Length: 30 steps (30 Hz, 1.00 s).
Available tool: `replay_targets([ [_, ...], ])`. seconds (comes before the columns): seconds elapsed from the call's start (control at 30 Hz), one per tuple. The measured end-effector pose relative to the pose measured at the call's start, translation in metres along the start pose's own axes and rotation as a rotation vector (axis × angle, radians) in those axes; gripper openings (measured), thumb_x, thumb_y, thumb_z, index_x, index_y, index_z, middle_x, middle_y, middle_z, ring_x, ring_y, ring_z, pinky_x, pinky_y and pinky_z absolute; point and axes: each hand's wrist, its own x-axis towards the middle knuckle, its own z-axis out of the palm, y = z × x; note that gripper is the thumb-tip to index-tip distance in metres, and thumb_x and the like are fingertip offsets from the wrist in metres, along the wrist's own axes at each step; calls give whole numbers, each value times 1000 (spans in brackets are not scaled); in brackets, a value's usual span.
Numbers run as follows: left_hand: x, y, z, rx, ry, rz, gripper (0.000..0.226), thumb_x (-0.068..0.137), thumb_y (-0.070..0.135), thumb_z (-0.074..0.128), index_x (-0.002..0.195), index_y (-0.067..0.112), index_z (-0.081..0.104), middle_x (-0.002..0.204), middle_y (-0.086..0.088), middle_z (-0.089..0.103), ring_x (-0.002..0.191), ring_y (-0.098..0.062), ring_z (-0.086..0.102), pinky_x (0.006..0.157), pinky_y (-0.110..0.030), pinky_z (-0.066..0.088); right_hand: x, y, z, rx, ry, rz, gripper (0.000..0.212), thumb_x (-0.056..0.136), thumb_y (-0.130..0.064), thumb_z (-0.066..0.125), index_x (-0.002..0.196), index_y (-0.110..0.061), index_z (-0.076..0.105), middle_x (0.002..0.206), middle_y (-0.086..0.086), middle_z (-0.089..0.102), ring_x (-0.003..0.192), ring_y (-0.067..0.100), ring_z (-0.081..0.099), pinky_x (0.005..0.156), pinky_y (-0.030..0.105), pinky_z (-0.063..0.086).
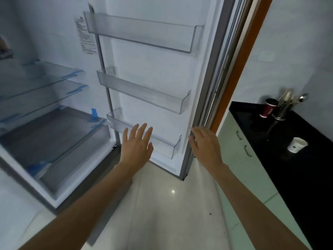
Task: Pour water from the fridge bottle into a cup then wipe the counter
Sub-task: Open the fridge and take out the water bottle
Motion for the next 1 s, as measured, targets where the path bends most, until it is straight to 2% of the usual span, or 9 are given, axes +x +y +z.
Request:
replay_targets([
  [0.13,-34,-28,3,80,-162,-161,49,90,30,56,136,14,51,142,-11,50,132,-35,44,108,-57,33,-11,-33,27,26,-37,-75,38,97,-32,45,114,-7,67,111,12,69,107,29,63,91,42,52],
  [0.23,-51,-54,-1,88,-175,-254,46,86,26,62,130,12,55,135,-13,54,124,-36,49,101,-58,38,-2,-64,47,73,-43,-157,41,96,-32,40,111,-7,68,109,12,70,105,29,64,91,41,52],
  [0.33,-62,-87,-7,124,-178,-328,47,84,27,66,128,11,57,133,-14,57,122,-37,52,101,-58,39,17,-98,69,159,-75,-215,42,97,-34,39,112,-7,68,109,12,70,105,28,65,91,40,52],
  [0.5,-66,-147,-21,183,-133,-421,49,84,29,64,129,12,55,129,-13,57,118,-34,54,102,-55,39,61,-157,108,252,-133,-276,42,96,-37,41,113,-9,67,112,12,70,108,30,64,91,42,54],
  [0.57,-62,-174,-26,189,-96,-446,48,82,25,65,127,11,55,122,-13,60,112,-35,56,99,-55,41,83,-183,121,292,-143,-298,38,94,-35,47,113,-9,67,112,12,70,109,29,64,92,43,53],
  [0.73,-37,-239,-38,224,-14,-466,47,75,17,70,120,9,61,117,-15,63,101,-38,61,90,-57,47,147,-241,143,358,-151,-376,38,97,-34,44,118,-9,62,113,9,67,109,26,62,93,39,51],
  [0.83,-16,-271,-46,248,-4,-478,50,73,19,74,120,8,63,120,-17,63,105,-39,62,89,-57,49,185,-269,153,385,-104,-367,32,94,-26,58,117,-5,63,112,14,67,106,31,62,89,43,52],
  [1.0,23,-309,-58,297,42,-499,50,77,23,75,122,8,62,123,-18,62,110,-40,59,92,-60,48,245,-309,162,460,-68,-381,34,96,-26,53,120,-3,62,115,17,65,110,32,59,92,43,49],
])
